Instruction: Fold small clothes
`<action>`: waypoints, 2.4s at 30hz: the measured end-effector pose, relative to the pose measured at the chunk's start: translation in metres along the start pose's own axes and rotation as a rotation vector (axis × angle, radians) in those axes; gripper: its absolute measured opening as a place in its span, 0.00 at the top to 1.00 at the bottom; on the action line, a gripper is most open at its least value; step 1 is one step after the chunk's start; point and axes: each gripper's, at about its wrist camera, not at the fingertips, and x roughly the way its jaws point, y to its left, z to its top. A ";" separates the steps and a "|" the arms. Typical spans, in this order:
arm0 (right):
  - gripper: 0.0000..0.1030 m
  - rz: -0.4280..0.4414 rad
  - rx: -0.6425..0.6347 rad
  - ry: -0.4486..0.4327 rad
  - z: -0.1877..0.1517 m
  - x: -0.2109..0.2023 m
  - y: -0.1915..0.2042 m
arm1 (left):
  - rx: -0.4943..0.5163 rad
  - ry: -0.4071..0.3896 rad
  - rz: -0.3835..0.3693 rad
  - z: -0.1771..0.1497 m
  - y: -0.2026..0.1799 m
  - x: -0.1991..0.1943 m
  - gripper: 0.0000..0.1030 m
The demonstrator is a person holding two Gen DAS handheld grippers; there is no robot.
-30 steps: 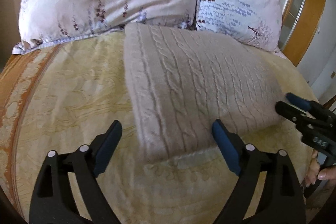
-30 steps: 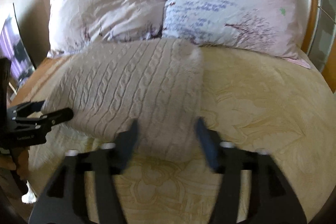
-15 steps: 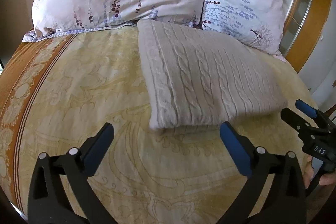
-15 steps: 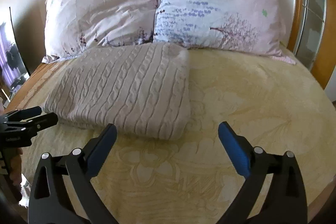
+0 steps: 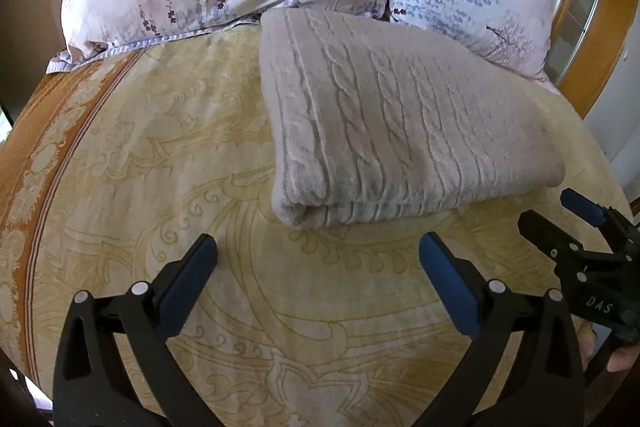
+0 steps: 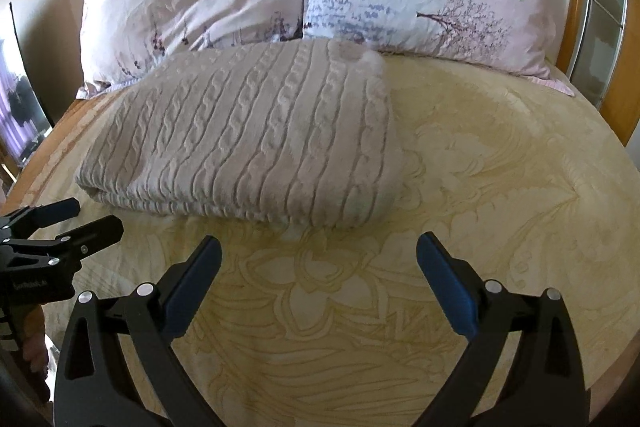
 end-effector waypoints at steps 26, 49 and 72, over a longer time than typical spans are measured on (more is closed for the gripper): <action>0.01 -0.064 -0.015 0.036 -0.001 0.008 0.004 | 0.042 0.004 0.093 -0.005 -0.010 0.007 0.02; 0.01 -0.063 -0.016 0.036 -0.001 0.007 0.004 | 0.042 0.003 0.093 -0.005 -0.010 0.007 0.02; 0.01 -0.063 -0.016 0.035 -0.001 0.007 0.004 | 0.041 0.000 0.093 -0.004 -0.010 0.007 0.02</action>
